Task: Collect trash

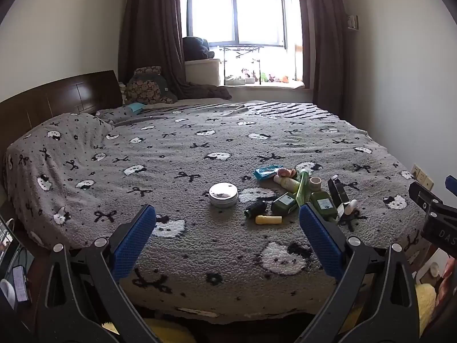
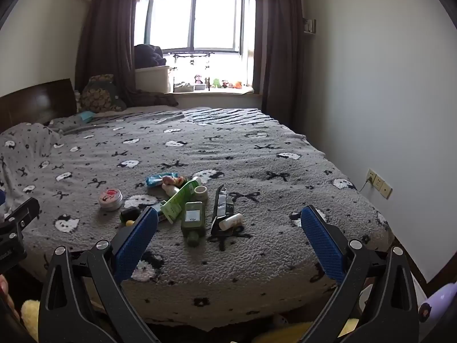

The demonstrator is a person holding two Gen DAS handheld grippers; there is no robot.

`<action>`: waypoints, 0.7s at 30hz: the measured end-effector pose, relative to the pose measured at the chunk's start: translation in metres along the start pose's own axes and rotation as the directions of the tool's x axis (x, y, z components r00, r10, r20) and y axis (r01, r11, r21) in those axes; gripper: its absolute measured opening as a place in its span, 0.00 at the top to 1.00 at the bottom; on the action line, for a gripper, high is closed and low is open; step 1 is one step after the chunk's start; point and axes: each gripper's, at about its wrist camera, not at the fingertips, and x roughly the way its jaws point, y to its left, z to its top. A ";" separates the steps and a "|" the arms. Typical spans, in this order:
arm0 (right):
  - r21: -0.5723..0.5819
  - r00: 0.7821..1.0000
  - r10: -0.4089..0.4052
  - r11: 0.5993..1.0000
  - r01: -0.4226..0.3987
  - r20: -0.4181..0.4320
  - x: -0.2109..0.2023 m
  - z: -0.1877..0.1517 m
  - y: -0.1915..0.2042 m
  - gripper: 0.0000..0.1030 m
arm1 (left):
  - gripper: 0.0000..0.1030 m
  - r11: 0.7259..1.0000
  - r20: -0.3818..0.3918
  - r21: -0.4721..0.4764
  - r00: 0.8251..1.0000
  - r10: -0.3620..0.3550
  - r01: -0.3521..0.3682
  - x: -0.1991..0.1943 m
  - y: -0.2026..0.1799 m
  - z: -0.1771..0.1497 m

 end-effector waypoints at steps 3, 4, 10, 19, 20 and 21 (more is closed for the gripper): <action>0.006 1.000 0.002 1.000 -0.003 0.000 0.000 0.000 0.000 0.03 | 0.08 1.000 0.007 0.000 1.000 0.000 0.000 0.000 0.000 0.000; 0.005 1.000 0.002 1.000 -0.002 0.000 0.000 0.000 0.000 0.03 | 0.08 1.000 0.007 -0.001 1.000 0.000 0.000 0.000 0.000 0.000; 0.003 1.000 0.005 1.000 -0.005 0.006 -0.002 0.000 -0.001 0.03 | 0.08 1.000 0.006 -0.005 1.000 0.009 -0.009 -0.002 -0.003 0.003; 0.000 1.000 0.007 1.000 -0.007 0.007 -0.003 0.002 0.001 0.03 | 0.08 1.000 0.014 -0.002 1.000 0.008 -0.008 -0.004 0.002 0.004; 0.000 1.000 0.006 1.000 -0.006 0.008 -0.003 0.001 0.001 0.03 | 0.08 1.000 0.015 -0.003 1.000 0.009 -0.009 -0.005 0.002 0.004; 0.000 1.000 0.006 1.000 -0.006 0.009 -0.003 0.001 0.001 0.03 | 0.08 1.000 0.015 -0.004 1.000 0.009 -0.009 -0.005 0.002 0.005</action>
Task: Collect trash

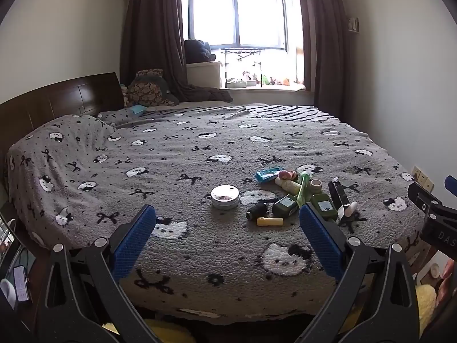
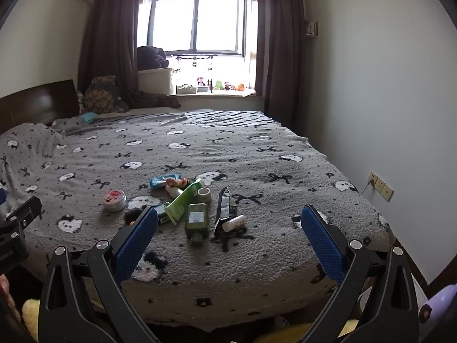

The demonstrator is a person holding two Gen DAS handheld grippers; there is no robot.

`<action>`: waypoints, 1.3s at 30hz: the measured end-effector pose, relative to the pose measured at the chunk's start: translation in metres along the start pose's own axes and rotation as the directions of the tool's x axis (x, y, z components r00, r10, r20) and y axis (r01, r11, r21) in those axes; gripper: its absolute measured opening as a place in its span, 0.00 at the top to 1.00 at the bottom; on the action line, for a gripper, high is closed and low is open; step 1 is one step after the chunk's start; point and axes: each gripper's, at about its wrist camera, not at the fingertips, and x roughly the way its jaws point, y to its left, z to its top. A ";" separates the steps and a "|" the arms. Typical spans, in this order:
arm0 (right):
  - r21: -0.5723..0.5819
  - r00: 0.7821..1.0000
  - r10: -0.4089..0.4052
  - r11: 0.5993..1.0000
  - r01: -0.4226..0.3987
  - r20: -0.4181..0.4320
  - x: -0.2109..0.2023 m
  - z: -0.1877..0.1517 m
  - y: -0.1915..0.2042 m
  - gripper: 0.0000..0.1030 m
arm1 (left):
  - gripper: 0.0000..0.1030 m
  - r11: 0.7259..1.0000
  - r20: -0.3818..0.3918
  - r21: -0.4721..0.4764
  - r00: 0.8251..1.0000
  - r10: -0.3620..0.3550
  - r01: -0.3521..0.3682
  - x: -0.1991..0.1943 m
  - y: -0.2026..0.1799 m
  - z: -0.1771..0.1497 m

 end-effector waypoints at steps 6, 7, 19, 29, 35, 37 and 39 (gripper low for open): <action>-0.001 1.000 0.004 1.000 -0.004 0.002 -0.002 0.001 0.000 0.03 | 0.08 1.000 0.003 -0.002 1.000 0.000 0.000 -0.002 0.001 0.002; -0.003 1.000 0.005 1.000 -0.005 0.003 -0.004 0.002 0.001 0.03 | 0.08 1.000 0.004 -0.002 1.000 0.000 0.000 -0.002 0.002 0.003; -0.010 1.000 0.018 1.000 -0.018 0.008 -0.005 0.002 0.003 0.03 | 0.08 1.000 0.008 -0.002 1.000 0.004 -0.004 -0.004 0.002 0.006; -0.011 1.000 0.021 1.000 -0.021 0.010 -0.005 0.001 0.003 0.03 | 0.08 1.000 0.011 -0.002 1.000 0.004 -0.004 -0.005 0.003 0.006; -0.012 1.000 0.021 1.000 -0.021 0.010 -0.005 0.001 0.004 0.03 | 0.08 1.000 0.010 -0.002 1.000 0.010 -0.010 -0.006 0.005 0.008; -0.013 1.000 0.021 1.000 -0.021 0.010 -0.004 0.001 0.004 0.03 | 0.08 1.000 0.012 -0.002 1.000 0.011 -0.011 -0.006 0.006 0.008; -0.012 1.000 0.022 1.000 -0.022 0.010 -0.004 0.001 0.004 0.03 | 0.08 1.000 0.013 -0.002 1.000 0.011 -0.011 -0.005 0.006 0.007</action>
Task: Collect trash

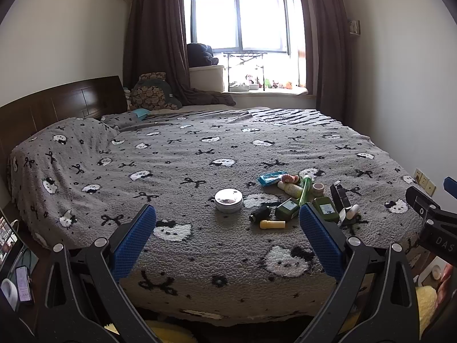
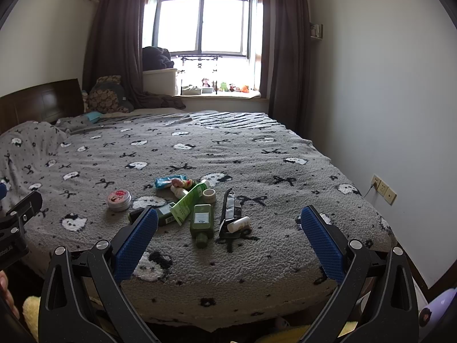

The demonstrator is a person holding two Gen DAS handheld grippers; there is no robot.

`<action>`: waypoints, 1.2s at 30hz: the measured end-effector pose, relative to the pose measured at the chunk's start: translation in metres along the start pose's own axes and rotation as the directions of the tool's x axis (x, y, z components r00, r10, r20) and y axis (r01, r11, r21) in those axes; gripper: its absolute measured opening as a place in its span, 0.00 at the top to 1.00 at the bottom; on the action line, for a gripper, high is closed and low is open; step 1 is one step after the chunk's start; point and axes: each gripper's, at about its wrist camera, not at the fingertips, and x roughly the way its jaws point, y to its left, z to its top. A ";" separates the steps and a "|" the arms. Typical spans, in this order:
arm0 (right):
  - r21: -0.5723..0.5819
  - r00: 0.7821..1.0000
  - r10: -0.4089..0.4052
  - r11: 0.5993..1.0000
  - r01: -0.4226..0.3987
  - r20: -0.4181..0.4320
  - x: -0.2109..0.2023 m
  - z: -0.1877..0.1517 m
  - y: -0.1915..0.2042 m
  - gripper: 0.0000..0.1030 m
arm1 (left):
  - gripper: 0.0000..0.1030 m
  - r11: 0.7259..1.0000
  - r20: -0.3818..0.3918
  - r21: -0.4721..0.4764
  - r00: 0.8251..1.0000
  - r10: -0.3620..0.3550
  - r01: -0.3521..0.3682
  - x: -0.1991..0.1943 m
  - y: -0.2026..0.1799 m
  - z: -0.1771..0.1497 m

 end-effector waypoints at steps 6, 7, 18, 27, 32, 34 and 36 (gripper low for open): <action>0.000 1.000 -0.001 1.000 0.001 0.000 0.000 0.000 0.000 0.03 | 0.08 1.000 0.001 0.001 1.000 0.000 0.000 0.000 0.000 0.000; 0.000 1.000 -0.001 1.000 0.001 0.000 0.000 0.000 0.000 0.03 | 0.08 1.000 0.001 0.001 1.000 0.000 0.000 0.000 0.000 0.000; 0.009 1.000 -0.010 1.000 0.010 -0.010 0.006 -0.002 -0.003 0.03 | 0.08 1.000 -0.013 -0.007 1.000 0.003 -0.003 0.007 0.003 -0.006; 0.040 1.000 0.015 0.999 -0.014 -0.020 0.029 -0.016 -0.017 0.03 | 0.08 1.000 -0.039 0.016 0.999 0.001 0.000 0.036 0.000 -0.022; -0.012 1.000 0.003 1.000 -0.002 0.013 0.047 -0.030 -0.015 0.03 | 0.08 0.999 -0.058 0.022 0.998 -0.023 0.024 0.058 0.003 -0.036; 0.002 1.000 0.020 1.000 -0.020 -0.004 0.059 -0.036 -0.014 0.03 | 0.08 0.999 -0.075 0.023 0.997 -0.030 0.031 0.069 0.004 -0.042; 0.023 0.999 0.048 0.999 -0.047 -0.025 0.071 -0.040 -0.013 0.03 | 0.08 0.999 -0.104 0.024 0.994 -0.036 0.038 0.082 0.006 -0.048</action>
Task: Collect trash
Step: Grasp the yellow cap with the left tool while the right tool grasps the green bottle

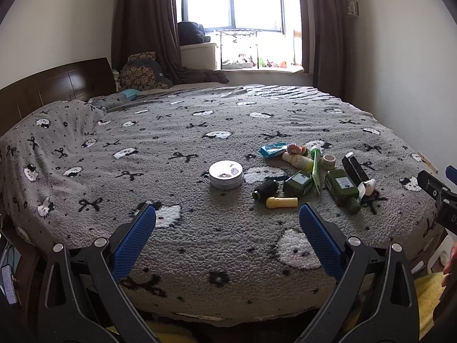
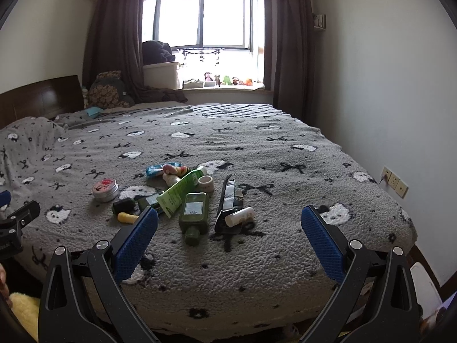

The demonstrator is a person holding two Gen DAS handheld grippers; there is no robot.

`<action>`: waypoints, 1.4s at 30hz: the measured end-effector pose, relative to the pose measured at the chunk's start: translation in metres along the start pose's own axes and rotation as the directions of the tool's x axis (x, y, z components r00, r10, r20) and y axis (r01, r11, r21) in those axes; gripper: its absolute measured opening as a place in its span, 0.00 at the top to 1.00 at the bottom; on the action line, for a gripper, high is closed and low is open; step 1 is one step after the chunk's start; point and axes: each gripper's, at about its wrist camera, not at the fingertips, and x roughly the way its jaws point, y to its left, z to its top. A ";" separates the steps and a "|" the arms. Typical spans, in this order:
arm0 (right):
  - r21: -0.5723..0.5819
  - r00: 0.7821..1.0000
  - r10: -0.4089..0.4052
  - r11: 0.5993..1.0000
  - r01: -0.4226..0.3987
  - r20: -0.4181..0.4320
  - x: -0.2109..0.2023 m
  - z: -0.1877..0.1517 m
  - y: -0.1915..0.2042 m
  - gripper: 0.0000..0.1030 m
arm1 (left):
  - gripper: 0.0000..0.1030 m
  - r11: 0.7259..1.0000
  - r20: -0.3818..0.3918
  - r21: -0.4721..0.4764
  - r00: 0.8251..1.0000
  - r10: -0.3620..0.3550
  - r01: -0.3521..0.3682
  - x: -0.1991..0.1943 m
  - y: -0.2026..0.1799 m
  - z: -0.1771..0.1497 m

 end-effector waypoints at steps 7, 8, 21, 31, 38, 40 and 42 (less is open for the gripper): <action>-0.030 0.991 0.092 0.995 -0.095 -0.096 0.052 -0.015 0.016 0.03 | 0.08 0.999 -0.099 -0.007 0.994 -0.041 0.040 0.048 -0.001 -0.016; -0.033 0.989 0.093 0.995 -0.097 -0.112 0.061 -0.015 0.019 0.03 | 0.08 0.999 -0.109 -0.002 0.993 -0.042 0.042 0.055 -0.002 -0.017; 0.028 0.936 0.240 0.970 -0.241 -0.258 0.163 -0.007 0.036 0.30 | 0.19 0.981 -0.230 -0.004 0.954 -0.192 0.196 0.128 -0.026 -0.025; -0.031 0.922 0.159 0.983 -0.181 -0.354 0.207 -0.017 0.043 0.36 | 0.41 0.948 -0.277 -0.008 0.910 -0.308 0.319 0.170 -0.062 -0.018; -0.067 0.922 0.150 0.980 -0.185 -0.357 0.214 -0.011 0.041 0.49 | 0.49 0.951 -0.286 -0.018 0.910 -0.301 0.309 0.198 -0.066 -0.012; -0.073 0.923 0.156 0.978 -0.194 -0.353 0.213 -0.009 0.043 0.49 | 0.49 0.951 -0.291 -0.012 0.909 -0.298 0.308 0.202 -0.066 -0.010; -0.062 0.923 0.172 0.977 -0.205 -0.343 0.208 -0.006 0.041 0.50 | 0.49 0.952 -0.289 -0.003 0.911 -0.293 0.305 0.199 -0.067 -0.009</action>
